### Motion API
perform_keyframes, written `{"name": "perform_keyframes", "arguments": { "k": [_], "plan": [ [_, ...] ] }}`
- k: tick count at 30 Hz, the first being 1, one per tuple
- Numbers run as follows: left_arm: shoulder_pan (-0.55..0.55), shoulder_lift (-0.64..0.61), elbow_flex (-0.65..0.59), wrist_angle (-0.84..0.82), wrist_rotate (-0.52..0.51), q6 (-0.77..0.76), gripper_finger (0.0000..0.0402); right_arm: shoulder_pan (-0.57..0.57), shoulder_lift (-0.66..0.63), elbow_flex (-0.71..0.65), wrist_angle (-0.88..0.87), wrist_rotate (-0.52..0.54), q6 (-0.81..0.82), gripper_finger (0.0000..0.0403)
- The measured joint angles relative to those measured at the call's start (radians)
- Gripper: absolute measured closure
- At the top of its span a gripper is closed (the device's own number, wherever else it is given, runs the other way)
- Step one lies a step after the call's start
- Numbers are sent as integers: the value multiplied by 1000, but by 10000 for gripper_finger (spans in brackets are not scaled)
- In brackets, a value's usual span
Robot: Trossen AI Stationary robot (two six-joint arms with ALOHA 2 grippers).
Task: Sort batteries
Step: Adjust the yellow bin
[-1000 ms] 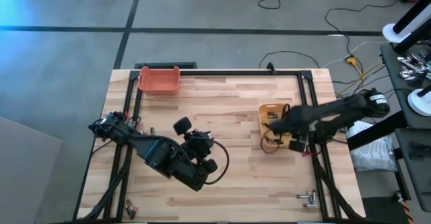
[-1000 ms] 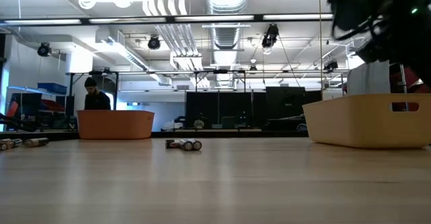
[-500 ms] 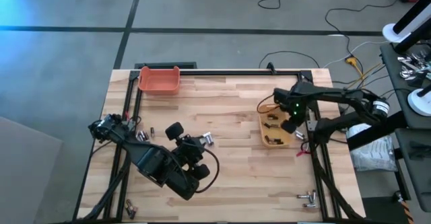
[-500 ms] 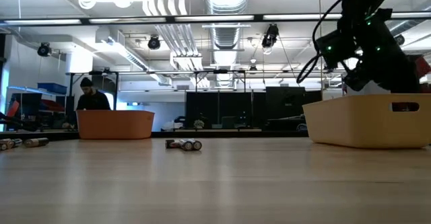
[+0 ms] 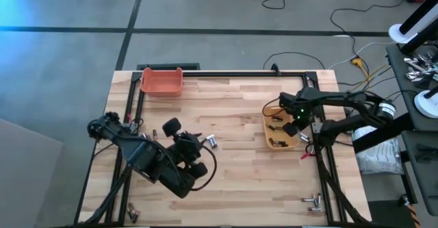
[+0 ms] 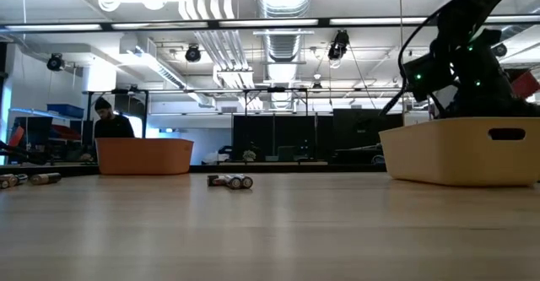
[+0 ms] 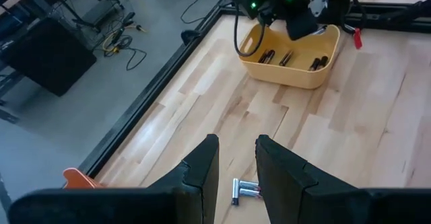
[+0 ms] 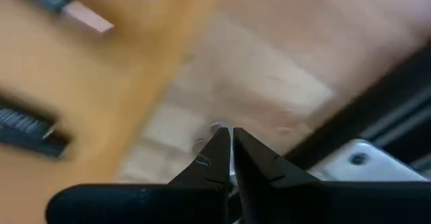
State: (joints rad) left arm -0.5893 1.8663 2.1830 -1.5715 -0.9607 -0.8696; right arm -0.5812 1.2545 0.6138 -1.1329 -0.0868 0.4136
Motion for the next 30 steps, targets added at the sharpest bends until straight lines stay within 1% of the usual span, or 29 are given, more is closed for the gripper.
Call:
{"name": "perform_keyframes", "arguments": {
  "k": [3,13,15,18,22,25,27,30],
  "plan": [
    [0,-4,0,0,0,-1,322,0,22,0,-3,35,44,390],
    [-10,-4,0,0,1,-3,322,1,156,-10,-2,14,68,390],
    [-12,-4,0,0,2,-4,322,0,171,-9,1,-23,54,390],
    [-14,-4,0,0,2,-16,322,7,177,-10,27,-111,29,390],
    [-15,-4,0,0,2,-30,322,7,161,-10,44,-244,13,390],
    [-17,-4,0,0,2,-30,322,7,132,-10,42,-299,7,390],
    [-17,-4,0,0,1,-30,322,7,104,-6,39,-277,6,390],
    [-17,-4,0,0,1,-30,322,7,50,15,40,-205,30,390]
  ]
}}
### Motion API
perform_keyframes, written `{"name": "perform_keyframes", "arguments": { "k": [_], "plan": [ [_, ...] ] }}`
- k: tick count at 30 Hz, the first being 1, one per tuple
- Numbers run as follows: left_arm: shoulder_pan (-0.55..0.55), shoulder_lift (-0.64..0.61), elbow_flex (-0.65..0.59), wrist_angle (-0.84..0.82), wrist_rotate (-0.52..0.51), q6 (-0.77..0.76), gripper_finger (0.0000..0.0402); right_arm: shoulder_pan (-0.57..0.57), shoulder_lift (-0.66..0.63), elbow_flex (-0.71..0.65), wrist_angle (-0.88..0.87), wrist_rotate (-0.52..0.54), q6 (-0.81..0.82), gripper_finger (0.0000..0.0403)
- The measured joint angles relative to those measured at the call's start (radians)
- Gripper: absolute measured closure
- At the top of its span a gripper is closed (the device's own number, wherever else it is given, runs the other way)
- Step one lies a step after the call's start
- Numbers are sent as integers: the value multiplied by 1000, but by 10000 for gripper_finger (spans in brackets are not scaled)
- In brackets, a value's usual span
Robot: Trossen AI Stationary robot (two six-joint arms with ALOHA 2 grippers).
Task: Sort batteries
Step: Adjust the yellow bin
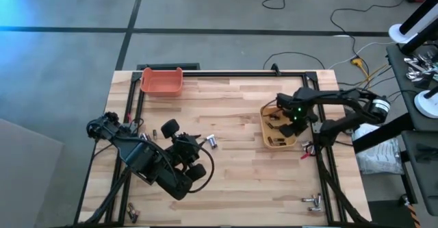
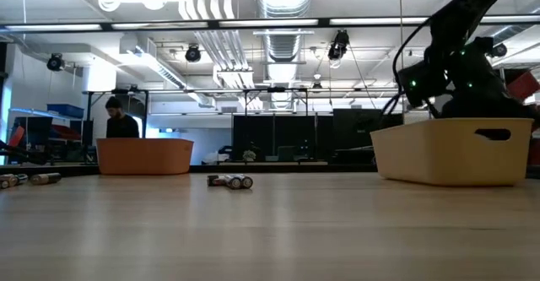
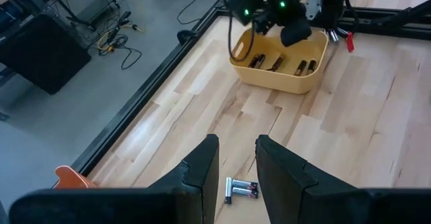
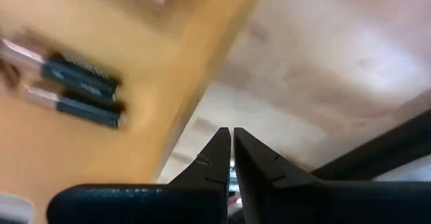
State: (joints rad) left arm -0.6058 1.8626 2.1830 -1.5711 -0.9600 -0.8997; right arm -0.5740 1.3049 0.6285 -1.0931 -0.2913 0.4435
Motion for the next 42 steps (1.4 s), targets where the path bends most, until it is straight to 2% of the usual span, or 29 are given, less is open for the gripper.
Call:
{"name": "perform_keyframes", "arguments": {
  "k": [4,8,11,14,17,20,26,29,32,39,42],
  "plan": [
    [0,0,0,0,0,0,322,0,-78,56,-25,73,13,390],
    [0,0,0,3,-22,-2,322,19,-160,152,-126,205,-4,390],
    [0,0,0,40,-62,1,322,83,-241,217,-188,269,-33,390],
    [1,0,0,105,-78,56,322,192,-330,255,-203,279,31,390],
    [4,0,0,172,-92,108,322,359,-393,260,-222,274,132,390],
    [4,0,0,215,-108,133,322,574,-421,236,-222,267,229,390],
    [4,0,0,270,-107,132,322,1072,-412,210,-204,260,311,390],
    [4,0,0,296,-106,132,322,1238,-372,191,-216,326,431,390],
    [4,0,0,312,-106,132,322,1286,-303,143,-210,351,507,390],
    [-10,0,0,342,-106,132,322,1270,-84,54,-205,348,507,387],
    [-14,0,0,351,-106,132,322,1257,-18,46,-178,355,500,370]
  ]
}}
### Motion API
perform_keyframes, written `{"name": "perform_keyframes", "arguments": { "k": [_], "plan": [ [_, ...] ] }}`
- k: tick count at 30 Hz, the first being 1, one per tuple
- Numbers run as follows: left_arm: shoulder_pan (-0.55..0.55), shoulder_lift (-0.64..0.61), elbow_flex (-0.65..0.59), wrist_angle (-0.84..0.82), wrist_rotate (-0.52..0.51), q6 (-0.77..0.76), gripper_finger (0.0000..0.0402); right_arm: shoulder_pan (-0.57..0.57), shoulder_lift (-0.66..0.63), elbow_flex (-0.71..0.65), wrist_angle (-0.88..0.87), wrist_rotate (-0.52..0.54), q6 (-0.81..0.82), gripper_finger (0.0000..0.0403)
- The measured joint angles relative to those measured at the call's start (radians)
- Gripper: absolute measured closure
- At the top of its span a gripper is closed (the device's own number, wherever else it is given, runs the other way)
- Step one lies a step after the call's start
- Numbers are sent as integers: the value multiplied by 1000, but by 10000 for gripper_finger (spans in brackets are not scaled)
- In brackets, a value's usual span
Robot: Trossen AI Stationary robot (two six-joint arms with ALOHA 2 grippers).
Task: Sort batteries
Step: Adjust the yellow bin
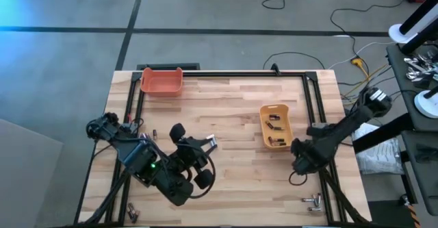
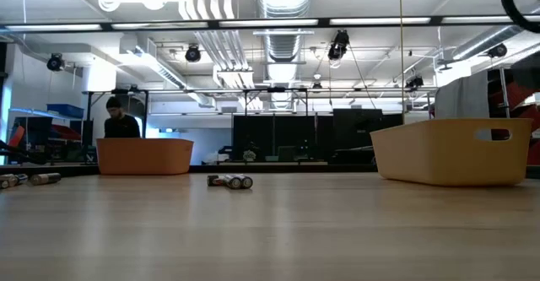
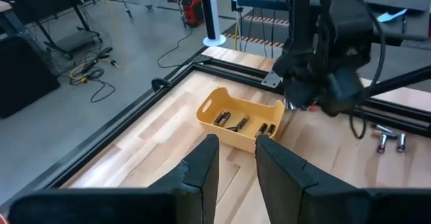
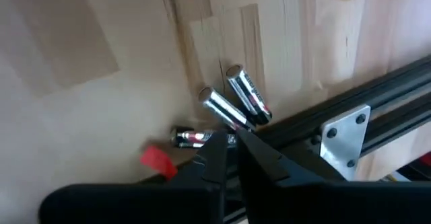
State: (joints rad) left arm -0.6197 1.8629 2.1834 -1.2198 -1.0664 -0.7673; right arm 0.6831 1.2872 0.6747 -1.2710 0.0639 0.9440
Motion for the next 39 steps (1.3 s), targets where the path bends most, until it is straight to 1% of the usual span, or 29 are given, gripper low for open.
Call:
{"name": "perform_keyframes", "arguments": {
  "k": [2,5,8,13,18,20,24,28,33,37,39],
  "plan": [
    [1,0,0,7,0,0,322,-17,45,-3,6,19,23,350],
    [0,0,-6,24,0,0,322,-48,106,-2,7,80,90,322],
    [-4,1,-15,38,1,8,322,-75,158,-1,8,128,113,306],
    [-11,1,-35,65,2,7,322,-98,229,-13,8,165,160,313],
    [-17,1,-50,80,3,8,322,-107,264,-25,20,182,180,326],
    [-19,1,-50,81,3,8,322,-107,261,-28,49,171,159,329],
    [-24,1,-50,81,3,14,322,-108,226,-40,103,96,116,334],
    [-28,1,-50,81,3,23,322,-108,191,-38,105,75,94,333],
    [-29,1,-50,82,3,26,322,-108,137,-17,102,47,98,323],
    [-29,1,-50,82,3,31,322,-114,94,6,99,-17,81,315],
    [-30,1,-50,82,3,30,322,-114,66,19,95,-6,133,311]
  ]
}}
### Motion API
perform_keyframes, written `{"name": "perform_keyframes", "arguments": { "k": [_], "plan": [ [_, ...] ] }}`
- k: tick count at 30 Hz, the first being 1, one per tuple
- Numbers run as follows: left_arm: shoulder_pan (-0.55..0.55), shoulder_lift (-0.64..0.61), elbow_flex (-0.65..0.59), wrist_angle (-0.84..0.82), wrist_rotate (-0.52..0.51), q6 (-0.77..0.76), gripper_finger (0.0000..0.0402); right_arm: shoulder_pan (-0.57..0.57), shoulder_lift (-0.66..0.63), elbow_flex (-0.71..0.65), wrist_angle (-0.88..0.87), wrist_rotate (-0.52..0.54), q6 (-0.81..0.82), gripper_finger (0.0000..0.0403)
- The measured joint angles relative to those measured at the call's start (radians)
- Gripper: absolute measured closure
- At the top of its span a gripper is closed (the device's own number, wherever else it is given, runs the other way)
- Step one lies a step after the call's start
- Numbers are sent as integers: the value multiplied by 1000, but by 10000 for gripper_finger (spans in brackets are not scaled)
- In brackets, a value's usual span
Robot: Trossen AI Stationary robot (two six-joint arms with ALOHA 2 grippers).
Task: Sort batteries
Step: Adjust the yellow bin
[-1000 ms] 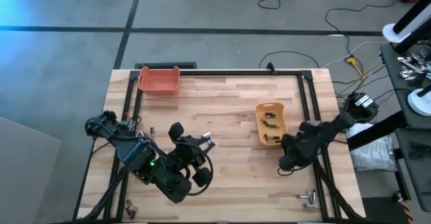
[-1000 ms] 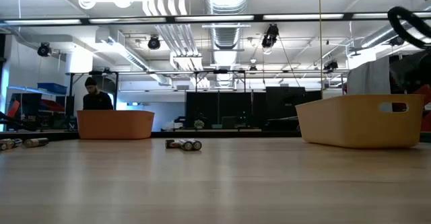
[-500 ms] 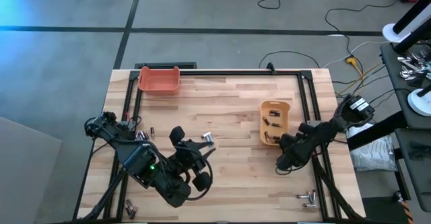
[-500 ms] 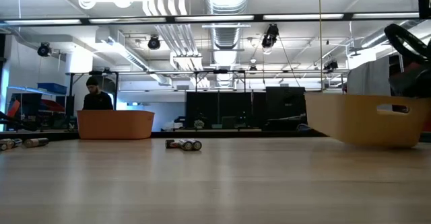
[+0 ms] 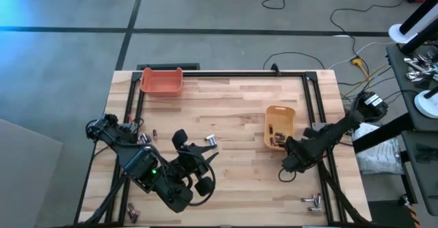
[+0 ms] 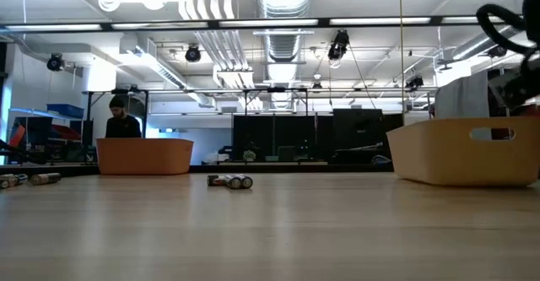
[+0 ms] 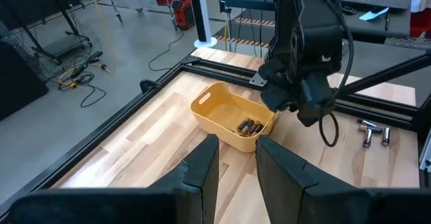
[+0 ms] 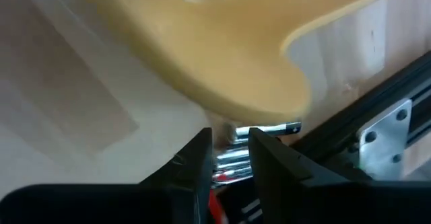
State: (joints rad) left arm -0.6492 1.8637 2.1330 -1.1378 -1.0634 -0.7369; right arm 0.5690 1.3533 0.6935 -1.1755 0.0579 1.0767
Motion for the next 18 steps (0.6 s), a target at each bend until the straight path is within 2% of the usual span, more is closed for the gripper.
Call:
{"name": "perform_keyframes", "arguments": {
  "k": [3,7,18],
  "plan": [
    [0,0,0,-1,0,0,322,0,-52,7,-25,44,59,304],
    [0,0,0,-1,0,14,322,0,-74,7,-41,33,26,302],
    [2,0,0,2,-49,42,322,2,132,6,-109,5,-141,355]
  ]
}}
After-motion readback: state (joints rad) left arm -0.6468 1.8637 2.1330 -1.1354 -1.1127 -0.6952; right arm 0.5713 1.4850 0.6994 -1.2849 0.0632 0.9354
